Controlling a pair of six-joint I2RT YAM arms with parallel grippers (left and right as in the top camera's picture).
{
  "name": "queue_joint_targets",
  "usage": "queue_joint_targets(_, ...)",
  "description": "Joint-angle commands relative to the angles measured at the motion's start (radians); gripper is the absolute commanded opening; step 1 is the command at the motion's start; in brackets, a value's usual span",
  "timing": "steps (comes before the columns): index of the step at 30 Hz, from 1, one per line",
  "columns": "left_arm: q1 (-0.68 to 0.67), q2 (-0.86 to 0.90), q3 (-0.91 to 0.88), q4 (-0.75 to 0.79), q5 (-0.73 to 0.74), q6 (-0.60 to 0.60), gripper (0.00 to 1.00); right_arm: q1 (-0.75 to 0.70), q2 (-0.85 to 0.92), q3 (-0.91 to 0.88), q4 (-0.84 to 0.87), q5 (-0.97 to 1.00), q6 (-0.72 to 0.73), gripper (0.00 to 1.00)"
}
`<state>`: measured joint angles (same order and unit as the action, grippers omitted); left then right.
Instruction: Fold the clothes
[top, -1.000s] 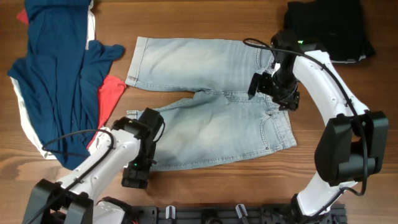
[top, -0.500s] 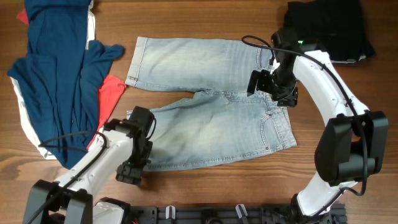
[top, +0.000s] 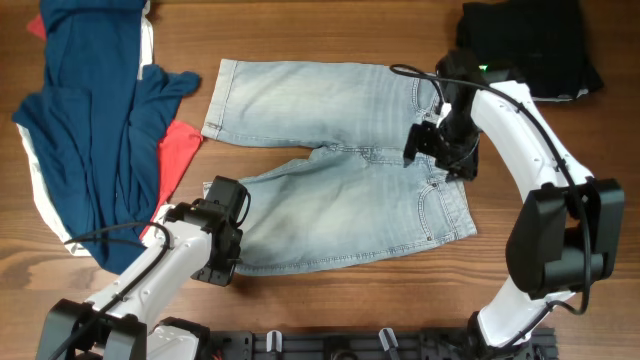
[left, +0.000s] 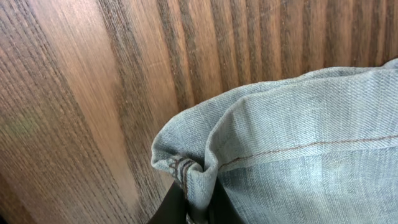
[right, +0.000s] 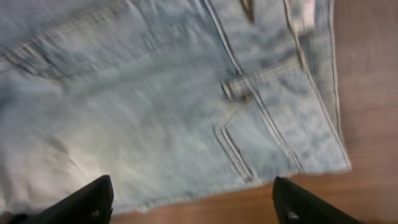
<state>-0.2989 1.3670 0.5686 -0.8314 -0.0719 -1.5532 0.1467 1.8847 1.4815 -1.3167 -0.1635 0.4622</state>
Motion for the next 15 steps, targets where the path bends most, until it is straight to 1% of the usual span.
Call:
queue_joint_targets(1,0.006,0.028,-0.045,0.033,-0.043,0.001,0.04,0.003,-0.041,-0.002,-0.053,-0.026,0.127,0.80)
queue_joint_targets(5,0.006,0.028,-0.045,0.035,-0.076,0.001,0.04,0.003,-0.041,-0.015,-0.087,-0.011,0.172,0.82)
queue_joint_targets(8,0.006,0.028,-0.045,0.039,-0.092,0.001,0.04,0.003,-0.041,-0.075,-0.078,0.007,0.214,0.82)
queue_joint_targets(11,0.006,0.028,-0.045,0.040,-0.101,0.001,0.04,0.003,-0.041,-0.190,0.010,0.018,0.266,0.81)
queue_joint_targets(13,0.006,0.028,-0.045,0.040,-0.106,0.001,0.04,0.001,-0.041,-0.262,0.085,0.024,0.275,0.80)
queue_joint_targets(15,0.006,0.028,-0.045,0.040,-0.106,0.001,0.04,-0.009,-0.041,-0.325,0.137,0.061,0.302,0.79)
